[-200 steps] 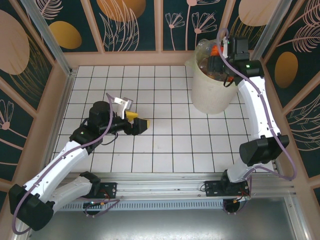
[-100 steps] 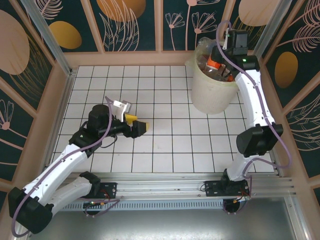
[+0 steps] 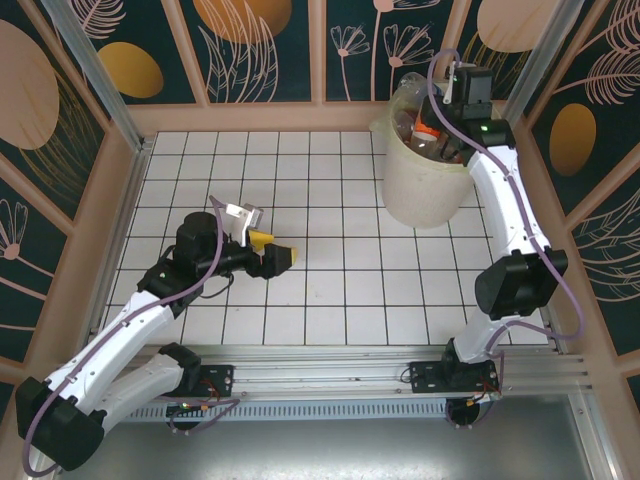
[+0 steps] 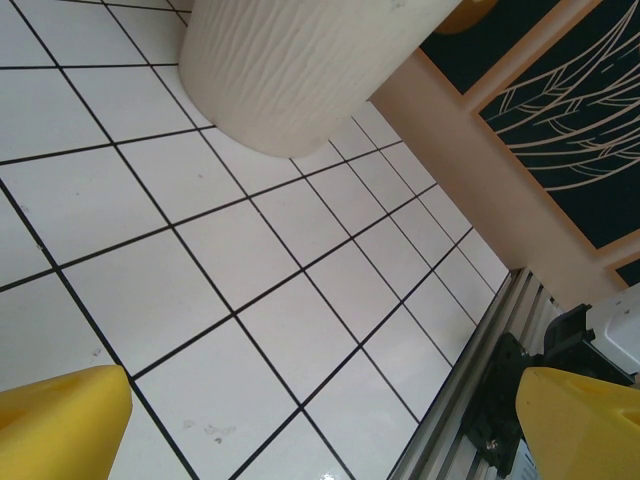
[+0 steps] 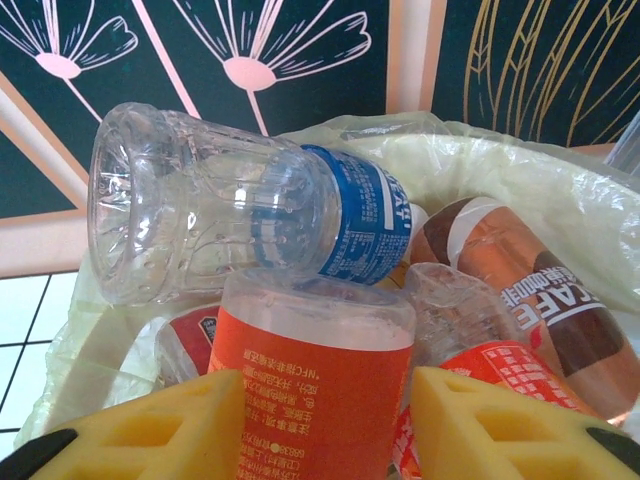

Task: Put the plastic bottles in the bin

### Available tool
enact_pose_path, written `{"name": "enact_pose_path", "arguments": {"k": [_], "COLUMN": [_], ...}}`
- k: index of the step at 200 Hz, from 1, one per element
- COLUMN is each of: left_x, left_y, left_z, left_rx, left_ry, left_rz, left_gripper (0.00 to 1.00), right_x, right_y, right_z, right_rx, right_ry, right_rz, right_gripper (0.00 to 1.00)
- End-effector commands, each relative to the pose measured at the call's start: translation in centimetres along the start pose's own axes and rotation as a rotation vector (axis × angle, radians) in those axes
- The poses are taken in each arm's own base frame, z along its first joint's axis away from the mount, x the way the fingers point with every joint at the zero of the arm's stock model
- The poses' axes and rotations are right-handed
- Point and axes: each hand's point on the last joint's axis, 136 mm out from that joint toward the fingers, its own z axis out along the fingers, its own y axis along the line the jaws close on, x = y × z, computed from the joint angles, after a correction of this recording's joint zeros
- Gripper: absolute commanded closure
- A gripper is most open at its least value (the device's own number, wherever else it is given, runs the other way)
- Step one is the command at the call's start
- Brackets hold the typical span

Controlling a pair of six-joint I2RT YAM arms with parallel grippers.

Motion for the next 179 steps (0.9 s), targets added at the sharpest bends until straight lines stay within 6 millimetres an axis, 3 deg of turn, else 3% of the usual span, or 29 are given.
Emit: {"name": "enact_pose_path", "arguments": {"k": [1, 37, 62, 97, 133, 179], "left_x": [-0.4, -0.4, -0.2, -0.2, -0.1, 0.0], "left_y": [-0.8, -0.9, -0.9, -0.9, -0.8, -0.6], "left_z": [0.0, -0.4, -0.5, -0.4, -0.5, -0.4], "left_rx": [0.034, 0.033, 0.031, 0.035, 0.030, 0.024], "left_ry": [-0.019, -0.030, -0.027, -0.027, -0.026, -0.017], "left_rz": [0.012, 0.014, 0.016, 0.015, 0.011, 0.006], "left_gripper": [0.01, 0.01, 0.01, 0.01, 0.01, 0.01], "right_x": [-2.0, -3.3, -4.1, -4.5, -4.6, -5.0], "right_y": [-1.1, -2.9, -3.6, -1.4, 0.1, 0.8], "right_z": [-2.0, -3.2, -3.5, -2.4, -0.9, 1.9], "right_rx": [0.044, 0.071, -0.008, -0.122, -0.196, -0.173], "right_ry": [-0.033, -0.078, -0.100, -0.093, -0.110, -0.110], "right_rz": [-0.001, 0.033, 0.074, 0.084, 0.090, 0.038], "right_gripper": [0.49, 0.41, 0.33, 0.14, 0.02, 0.01]}}
